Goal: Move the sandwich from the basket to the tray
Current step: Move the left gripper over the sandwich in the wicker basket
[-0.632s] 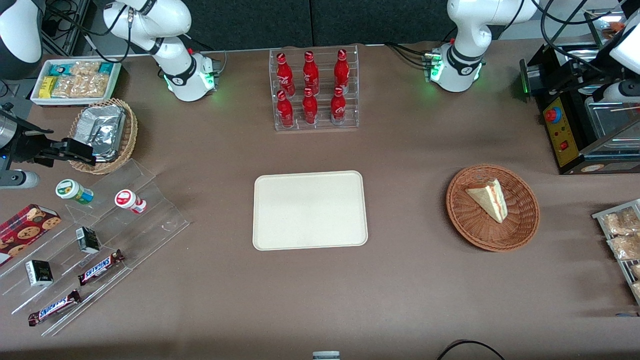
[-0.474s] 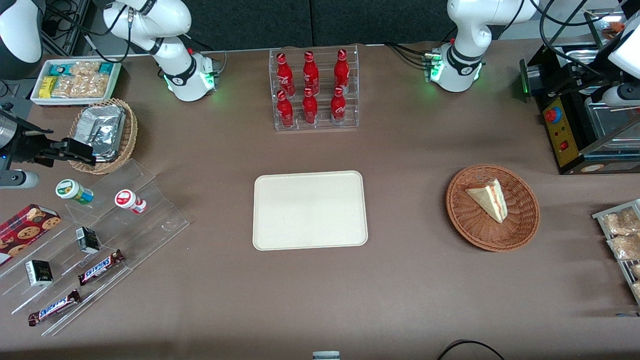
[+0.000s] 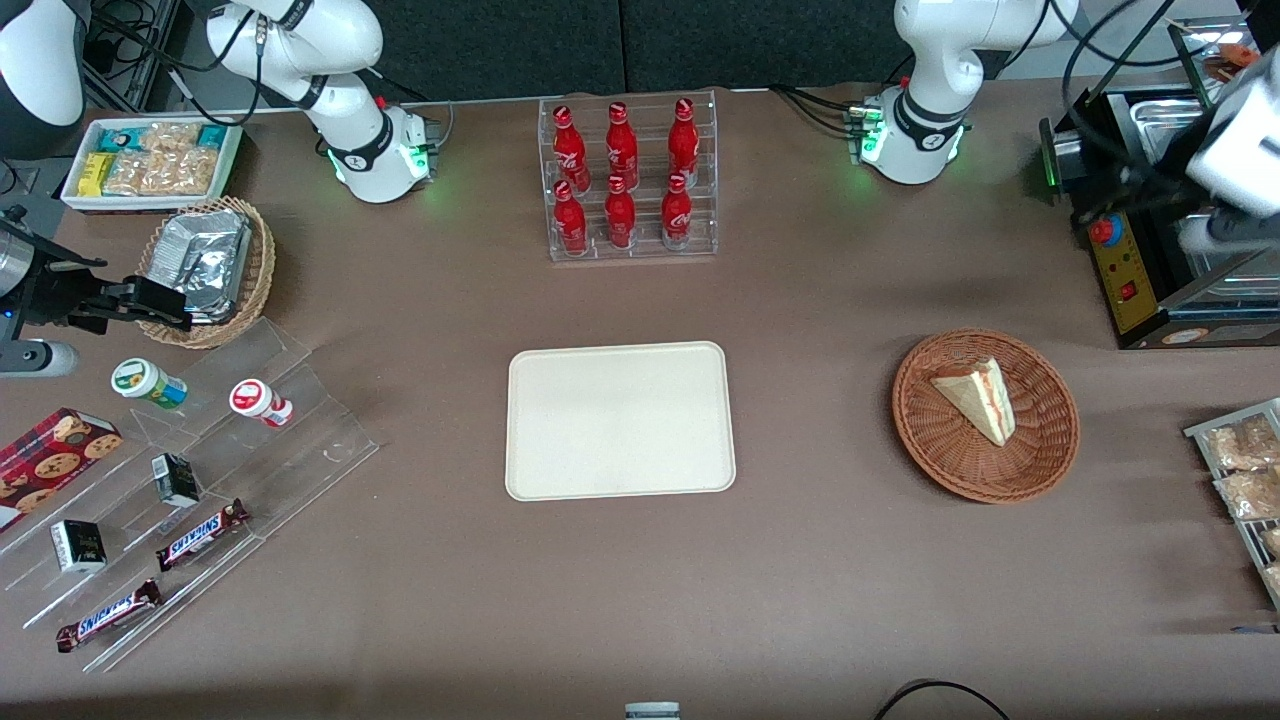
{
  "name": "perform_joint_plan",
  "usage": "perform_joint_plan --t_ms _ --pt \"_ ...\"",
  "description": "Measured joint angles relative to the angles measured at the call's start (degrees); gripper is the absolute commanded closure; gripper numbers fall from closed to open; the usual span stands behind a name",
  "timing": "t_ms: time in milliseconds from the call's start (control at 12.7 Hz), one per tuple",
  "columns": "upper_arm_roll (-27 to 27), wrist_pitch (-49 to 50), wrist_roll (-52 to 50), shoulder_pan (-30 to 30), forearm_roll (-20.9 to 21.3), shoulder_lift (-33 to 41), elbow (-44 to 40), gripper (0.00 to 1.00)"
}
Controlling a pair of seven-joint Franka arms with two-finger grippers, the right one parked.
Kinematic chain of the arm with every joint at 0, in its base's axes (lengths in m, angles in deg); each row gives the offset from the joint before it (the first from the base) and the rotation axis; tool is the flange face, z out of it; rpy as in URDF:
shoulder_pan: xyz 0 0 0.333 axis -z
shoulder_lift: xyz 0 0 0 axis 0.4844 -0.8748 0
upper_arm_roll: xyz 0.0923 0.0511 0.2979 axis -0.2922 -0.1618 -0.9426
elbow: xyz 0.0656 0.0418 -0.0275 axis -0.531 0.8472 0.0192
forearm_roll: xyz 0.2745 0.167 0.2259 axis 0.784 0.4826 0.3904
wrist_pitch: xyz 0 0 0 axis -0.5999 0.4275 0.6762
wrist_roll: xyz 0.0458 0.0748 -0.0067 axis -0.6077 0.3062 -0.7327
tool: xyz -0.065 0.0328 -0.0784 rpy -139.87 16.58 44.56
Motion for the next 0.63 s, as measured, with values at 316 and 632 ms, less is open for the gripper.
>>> perform_joint_plan --t_ms 316,632 --pt "-0.1 -14.6 -10.7 0.0 0.0 -0.8 12.6 0.00" --pt "-0.3 -30.1 -22.9 0.0 0.1 -0.8 24.7 0.00"
